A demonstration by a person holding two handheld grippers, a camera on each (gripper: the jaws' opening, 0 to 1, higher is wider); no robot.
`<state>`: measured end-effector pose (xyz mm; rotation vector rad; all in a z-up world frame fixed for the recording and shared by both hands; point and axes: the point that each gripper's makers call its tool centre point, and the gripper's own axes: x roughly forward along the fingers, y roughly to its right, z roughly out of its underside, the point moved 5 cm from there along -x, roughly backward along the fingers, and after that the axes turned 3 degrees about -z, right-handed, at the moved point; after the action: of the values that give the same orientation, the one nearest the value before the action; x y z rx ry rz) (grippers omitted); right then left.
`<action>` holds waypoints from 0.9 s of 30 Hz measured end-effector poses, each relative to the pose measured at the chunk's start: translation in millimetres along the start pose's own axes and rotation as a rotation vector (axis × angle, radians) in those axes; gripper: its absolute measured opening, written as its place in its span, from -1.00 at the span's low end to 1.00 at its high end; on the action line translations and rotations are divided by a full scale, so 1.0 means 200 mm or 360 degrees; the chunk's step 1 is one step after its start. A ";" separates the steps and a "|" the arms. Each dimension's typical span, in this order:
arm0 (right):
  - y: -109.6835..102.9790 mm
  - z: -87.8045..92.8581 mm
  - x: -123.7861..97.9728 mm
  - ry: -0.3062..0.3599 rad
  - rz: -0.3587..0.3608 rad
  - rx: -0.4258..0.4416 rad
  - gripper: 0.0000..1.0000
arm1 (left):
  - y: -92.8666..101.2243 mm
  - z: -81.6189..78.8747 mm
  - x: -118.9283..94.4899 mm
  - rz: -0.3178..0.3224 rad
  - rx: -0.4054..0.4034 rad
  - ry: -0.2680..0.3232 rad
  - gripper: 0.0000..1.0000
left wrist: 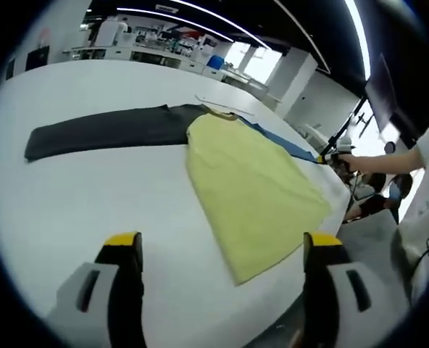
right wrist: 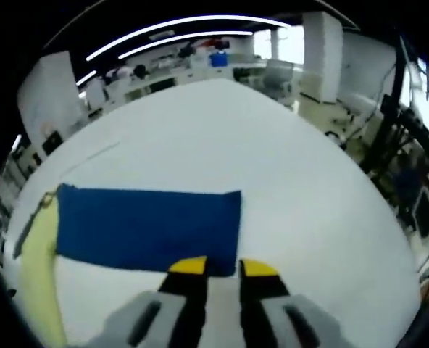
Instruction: Fold the garment on the visible template until the final outline fits inside the template.
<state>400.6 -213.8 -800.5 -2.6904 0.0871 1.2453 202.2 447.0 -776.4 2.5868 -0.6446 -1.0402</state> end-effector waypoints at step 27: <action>-0.17 -0.21 -0.12 0.0181 -0.0151 -0.0184 -1.00 | 0.06 0.02 0.02 0.0037 -0.0008 0.0038 0.73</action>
<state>420.1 -188.9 -750.7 -2.8257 -0.0999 1.1022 198.9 433.1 -776.6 2.5775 -0.6638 -1.0011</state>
